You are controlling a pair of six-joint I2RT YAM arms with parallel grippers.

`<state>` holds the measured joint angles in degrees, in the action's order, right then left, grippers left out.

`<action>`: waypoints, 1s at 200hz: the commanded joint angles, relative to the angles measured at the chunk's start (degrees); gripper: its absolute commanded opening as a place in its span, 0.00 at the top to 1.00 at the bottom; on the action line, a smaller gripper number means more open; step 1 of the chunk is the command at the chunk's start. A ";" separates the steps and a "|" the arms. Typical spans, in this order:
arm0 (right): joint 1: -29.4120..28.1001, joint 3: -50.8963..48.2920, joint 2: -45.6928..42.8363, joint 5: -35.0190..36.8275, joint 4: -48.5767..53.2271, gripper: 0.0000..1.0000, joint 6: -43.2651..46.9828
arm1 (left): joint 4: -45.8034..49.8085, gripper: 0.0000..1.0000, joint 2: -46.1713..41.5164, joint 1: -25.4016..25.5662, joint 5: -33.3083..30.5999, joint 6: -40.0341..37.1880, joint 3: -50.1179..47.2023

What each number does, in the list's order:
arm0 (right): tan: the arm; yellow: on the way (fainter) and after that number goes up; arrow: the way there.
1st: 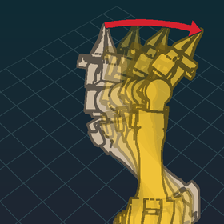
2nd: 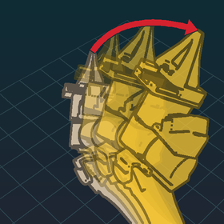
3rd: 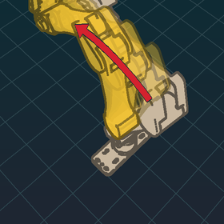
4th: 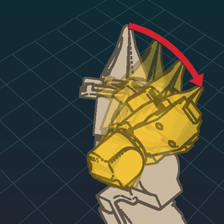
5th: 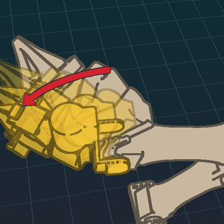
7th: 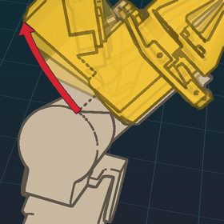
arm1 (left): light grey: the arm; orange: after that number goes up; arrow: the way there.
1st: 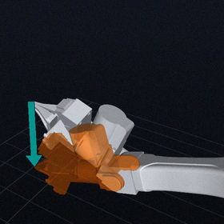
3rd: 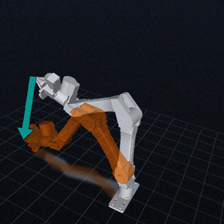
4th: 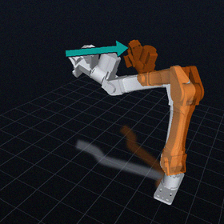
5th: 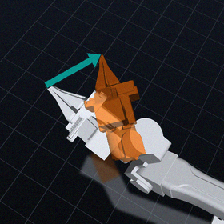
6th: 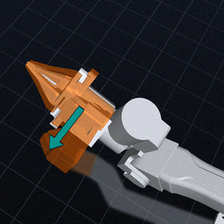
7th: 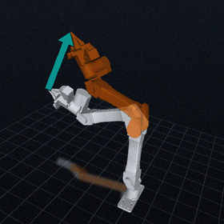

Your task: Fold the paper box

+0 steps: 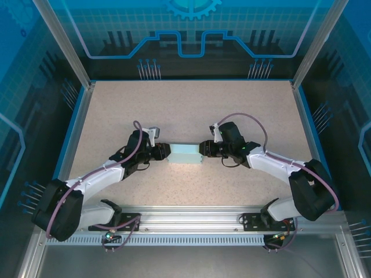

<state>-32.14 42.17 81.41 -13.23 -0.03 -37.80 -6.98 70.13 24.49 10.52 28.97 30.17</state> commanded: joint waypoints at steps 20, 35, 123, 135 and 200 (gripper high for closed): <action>0.24 -2.00 3.21 0.11 10.08 0.75 0.51 | 12.28 0.73 2.61 0.37 3.44 0.85 -3.09; 0.41 -0.03 2.64 -0.84 10.53 0.72 0.71 | 11.92 0.72 2.09 0.37 4.40 1.37 -2.20; 2.33 4.13 3.84 -12.73 0.66 0.63 -3.69 | 6.69 0.68 0.74 0.47 9.02 5.32 1.99; 2.62 4.93 4.24 -13.55 -0.05 0.65 -3.96 | 5.96 0.69 1.18 0.46 9.01 5.90 3.47; 3.71 13.96 7.09 -12.96 1.96 0.71 -1.28 | 6.06 0.70 9.14 -0.05 7.38 4.25 16.22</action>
<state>-27.51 50.89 86.98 -20.01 4.67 -40.36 1.54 75.90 23.59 12.34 34.20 39.81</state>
